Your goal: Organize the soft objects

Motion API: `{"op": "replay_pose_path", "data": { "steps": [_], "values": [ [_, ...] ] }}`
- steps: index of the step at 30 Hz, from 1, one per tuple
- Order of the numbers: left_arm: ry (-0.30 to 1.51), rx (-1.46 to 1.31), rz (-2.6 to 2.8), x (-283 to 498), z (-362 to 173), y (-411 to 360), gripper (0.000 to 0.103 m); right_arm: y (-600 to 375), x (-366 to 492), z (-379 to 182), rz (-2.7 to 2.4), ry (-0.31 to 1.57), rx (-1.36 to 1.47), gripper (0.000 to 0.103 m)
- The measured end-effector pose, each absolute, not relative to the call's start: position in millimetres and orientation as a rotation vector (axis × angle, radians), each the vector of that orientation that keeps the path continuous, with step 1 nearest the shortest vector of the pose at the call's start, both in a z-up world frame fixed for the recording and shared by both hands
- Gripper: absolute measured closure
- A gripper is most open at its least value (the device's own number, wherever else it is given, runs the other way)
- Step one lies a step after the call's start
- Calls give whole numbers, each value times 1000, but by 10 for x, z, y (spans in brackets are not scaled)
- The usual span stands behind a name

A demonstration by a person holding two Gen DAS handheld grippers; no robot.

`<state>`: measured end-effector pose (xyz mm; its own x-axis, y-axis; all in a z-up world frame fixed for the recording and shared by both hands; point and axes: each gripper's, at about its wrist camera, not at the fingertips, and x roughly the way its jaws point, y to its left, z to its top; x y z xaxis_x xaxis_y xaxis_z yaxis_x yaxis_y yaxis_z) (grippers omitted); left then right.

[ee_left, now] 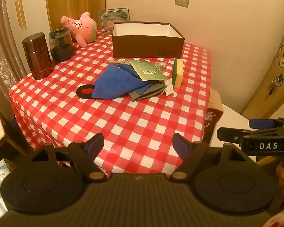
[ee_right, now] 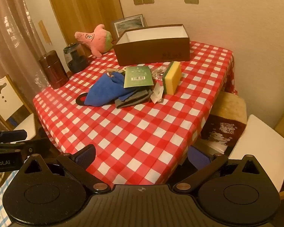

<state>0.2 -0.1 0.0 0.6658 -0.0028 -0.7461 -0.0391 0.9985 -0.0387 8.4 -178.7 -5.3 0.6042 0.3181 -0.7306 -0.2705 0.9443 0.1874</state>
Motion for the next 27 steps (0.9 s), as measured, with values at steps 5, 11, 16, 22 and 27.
{"op": "replay_pose_path", "data": {
  "steps": [5,11,16,22,27],
  "values": [
    [837,-53,20,1,1,-2,25,-1779,89,-59,336,858,54,0],
    [839,-54,20,4,-2,-1,25,-1786,92,-60,345,859,62,0],
    [840,-55,19,4,-2,-1,25,-1779,96,-55,342,859,63,0],
    [840,-56,17,4,-2,2,25,-1776,102,-53,342,860,63,0],
    [841,-56,18,4,-1,3,25,-1779,107,-54,340,861,63,0]
  ]
}}
